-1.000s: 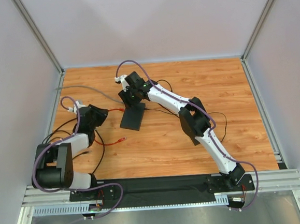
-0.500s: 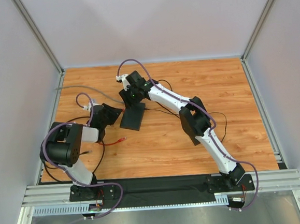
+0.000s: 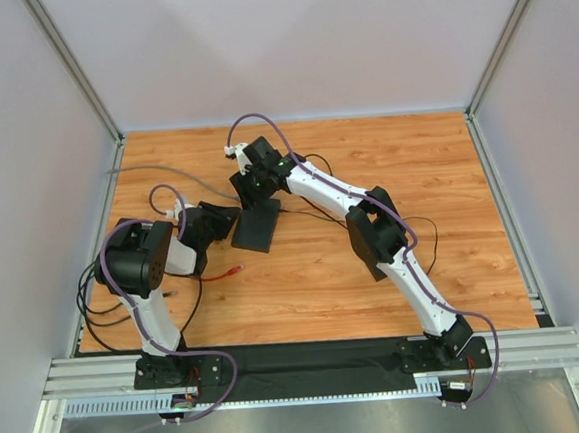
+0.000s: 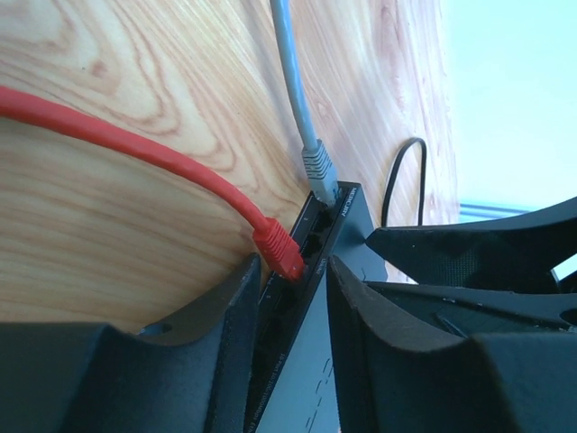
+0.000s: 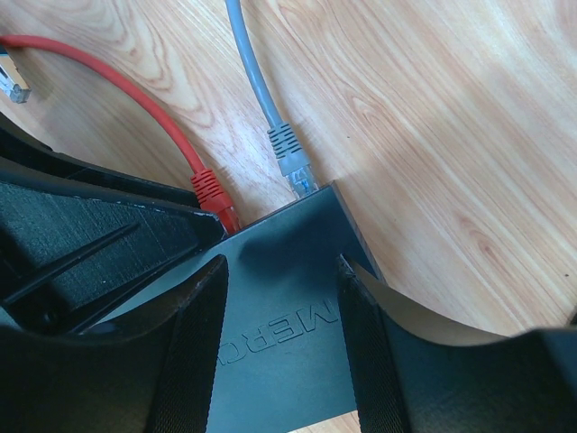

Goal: Pull the plug from the switch port

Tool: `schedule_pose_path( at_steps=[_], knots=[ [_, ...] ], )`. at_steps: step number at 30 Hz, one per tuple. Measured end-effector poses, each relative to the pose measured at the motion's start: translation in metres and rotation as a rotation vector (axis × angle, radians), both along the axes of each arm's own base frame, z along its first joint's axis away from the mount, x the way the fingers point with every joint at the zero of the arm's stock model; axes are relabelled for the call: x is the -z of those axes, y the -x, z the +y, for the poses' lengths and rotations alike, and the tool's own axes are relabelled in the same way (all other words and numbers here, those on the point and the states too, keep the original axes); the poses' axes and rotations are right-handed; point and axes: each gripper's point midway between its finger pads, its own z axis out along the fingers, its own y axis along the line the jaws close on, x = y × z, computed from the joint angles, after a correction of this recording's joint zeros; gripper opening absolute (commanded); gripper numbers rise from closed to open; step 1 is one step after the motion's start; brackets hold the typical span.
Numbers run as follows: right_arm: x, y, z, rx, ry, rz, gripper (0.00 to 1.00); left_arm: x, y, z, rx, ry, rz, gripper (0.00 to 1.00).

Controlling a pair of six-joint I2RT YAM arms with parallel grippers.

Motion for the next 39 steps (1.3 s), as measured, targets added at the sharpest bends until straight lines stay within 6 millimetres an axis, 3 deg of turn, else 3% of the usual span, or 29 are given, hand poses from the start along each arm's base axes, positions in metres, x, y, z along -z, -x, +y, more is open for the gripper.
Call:
schedule_pose_path(
  at_steps=[14, 23, 34, 39],
  knots=[
    [0.0, 0.0, 0.0, 0.003, -0.002, 0.002, 0.53, 0.005, 0.001, -0.001, -0.015, 0.001, 0.035, 0.32],
    [0.0, -0.001, 0.0, 0.004, -0.002, 0.003, 0.53, 0.004, -0.001, -0.001, -0.022, 0.008, 0.043, 0.0],
    [0.001, -0.002, -0.002, 0.017, 0.009, 0.005, 0.51, 0.003, 0.0, 0.003, -0.044, -0.001, 0.023, 0.0],
    [0.001, -0.003, -0.002, 0.027, 0.013, 0.005, 0.51, 0.012, 0.013, 0.014, -0.094, -0.009, 0.014, 0.0]
  ],
)
